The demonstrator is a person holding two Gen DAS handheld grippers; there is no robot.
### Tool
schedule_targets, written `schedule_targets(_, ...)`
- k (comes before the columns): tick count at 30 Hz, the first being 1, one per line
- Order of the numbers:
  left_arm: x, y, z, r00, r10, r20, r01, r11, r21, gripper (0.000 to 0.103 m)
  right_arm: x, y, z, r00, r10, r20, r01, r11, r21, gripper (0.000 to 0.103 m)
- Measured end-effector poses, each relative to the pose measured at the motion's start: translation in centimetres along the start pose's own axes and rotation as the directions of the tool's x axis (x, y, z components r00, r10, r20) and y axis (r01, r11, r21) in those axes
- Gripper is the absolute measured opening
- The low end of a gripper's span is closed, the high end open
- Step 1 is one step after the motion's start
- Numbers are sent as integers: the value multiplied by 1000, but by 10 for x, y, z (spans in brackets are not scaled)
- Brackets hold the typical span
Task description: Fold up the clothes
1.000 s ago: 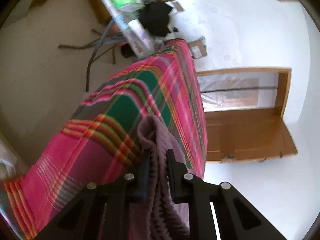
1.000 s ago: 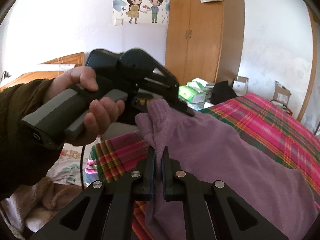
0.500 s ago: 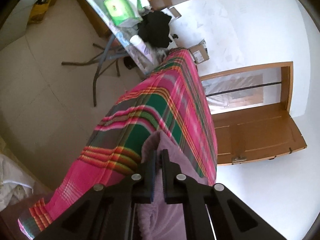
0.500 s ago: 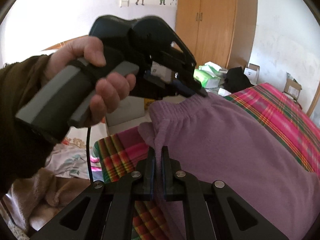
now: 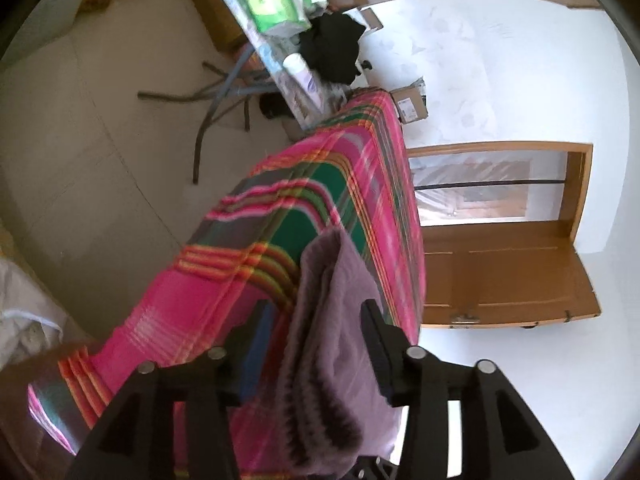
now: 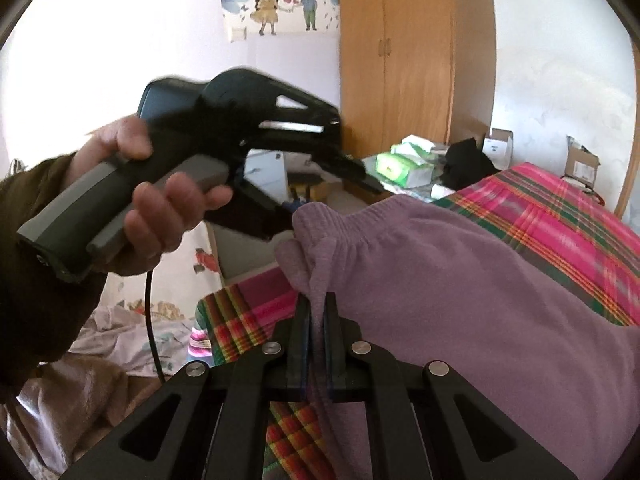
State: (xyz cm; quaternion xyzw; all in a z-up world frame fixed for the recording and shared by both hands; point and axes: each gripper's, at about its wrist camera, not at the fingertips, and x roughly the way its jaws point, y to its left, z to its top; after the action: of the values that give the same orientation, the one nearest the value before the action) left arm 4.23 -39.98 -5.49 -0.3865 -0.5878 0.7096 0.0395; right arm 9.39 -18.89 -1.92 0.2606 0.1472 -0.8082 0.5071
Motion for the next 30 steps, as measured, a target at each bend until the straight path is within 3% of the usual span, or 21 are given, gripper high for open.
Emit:
schedule_targets(12, 23, -6, -1, 995, -15, -95, 13, 1000, -22, 50, -13, -1, -2, 999, 7, 38, -7, 1000, 1, 6)
schedule_targets(15, 31, -8, 4, 995, -12, -98, 10, 1000, -19, 43, -13, -2, -2, 999, 9, 39, -9, 1000, 1, 6)
schedule_targets(20, 41, -20, 6, 994, 29, -103, -25, 999, 35, 18, -14, -4, -3, 999, 11, 32, -12, 1000, 6, 6)
schedule_targets(30, 28, -62, -7, 997, 65, -40, -58, 983, 176, 17, -19, -5, -2, 999, 16, 34, -16, 1000, 19, 6)
